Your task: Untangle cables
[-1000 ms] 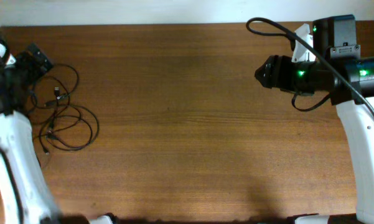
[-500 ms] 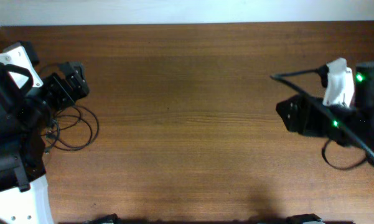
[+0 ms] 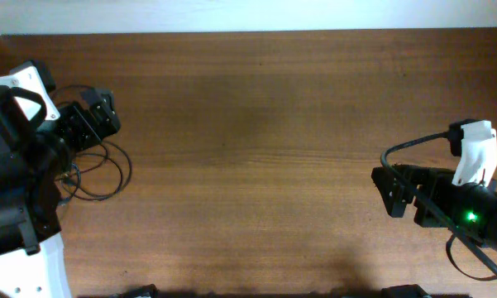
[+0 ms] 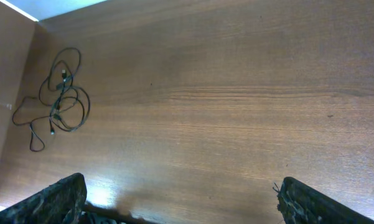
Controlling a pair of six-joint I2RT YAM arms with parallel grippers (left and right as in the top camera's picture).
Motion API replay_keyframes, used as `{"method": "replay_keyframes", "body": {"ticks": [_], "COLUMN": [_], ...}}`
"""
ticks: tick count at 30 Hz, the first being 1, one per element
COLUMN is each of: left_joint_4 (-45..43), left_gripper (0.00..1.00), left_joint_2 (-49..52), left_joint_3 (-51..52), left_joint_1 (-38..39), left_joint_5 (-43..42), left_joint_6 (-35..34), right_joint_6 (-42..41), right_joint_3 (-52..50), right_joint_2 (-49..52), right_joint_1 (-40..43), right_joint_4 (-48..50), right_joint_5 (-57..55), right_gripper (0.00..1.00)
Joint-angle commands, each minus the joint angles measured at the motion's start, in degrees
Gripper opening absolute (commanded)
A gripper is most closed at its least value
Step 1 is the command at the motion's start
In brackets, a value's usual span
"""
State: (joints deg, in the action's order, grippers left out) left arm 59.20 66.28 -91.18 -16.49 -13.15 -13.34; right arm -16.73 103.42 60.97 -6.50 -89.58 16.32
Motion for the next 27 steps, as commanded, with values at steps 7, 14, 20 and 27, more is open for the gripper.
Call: {"method": "replay_keyframes", "body": {"ticks": [7,14,20,27], "left_joint_4": [0.1,0.1,0.1,0.1], "left_gripper": [0.99,0.99,0.99,0.99], "left_joint_2": [0.2,0.2,0.1,0.2], "left_joint_3": [0.1,0.1,0.1,0.1], "left_joint_1": [0.2,0.2,0.2,0.2], "left_joint_5": [-0.6,-0.6,-0.6,-0.6], "left_joint_6": [-0.5,-0.5,-0.5,-0.5], "right_joint_6": [0.1,13.6,13.3,13.4], "right_joint_3": [-2.1,-40.1,-79.4,-94.6], "right_joint_2": [0.2,-21.9,-48.3,-59.4], "right_joint_1": [0.3,2.5,7.7,8.6], "right_joint_4": [4.7,42.8,74.1,80.9], "right_joint_5": [-12.4,-13.4,-7.1,-5.4], "right_gripper": [0.99,0.99,0.99,0.99]}}
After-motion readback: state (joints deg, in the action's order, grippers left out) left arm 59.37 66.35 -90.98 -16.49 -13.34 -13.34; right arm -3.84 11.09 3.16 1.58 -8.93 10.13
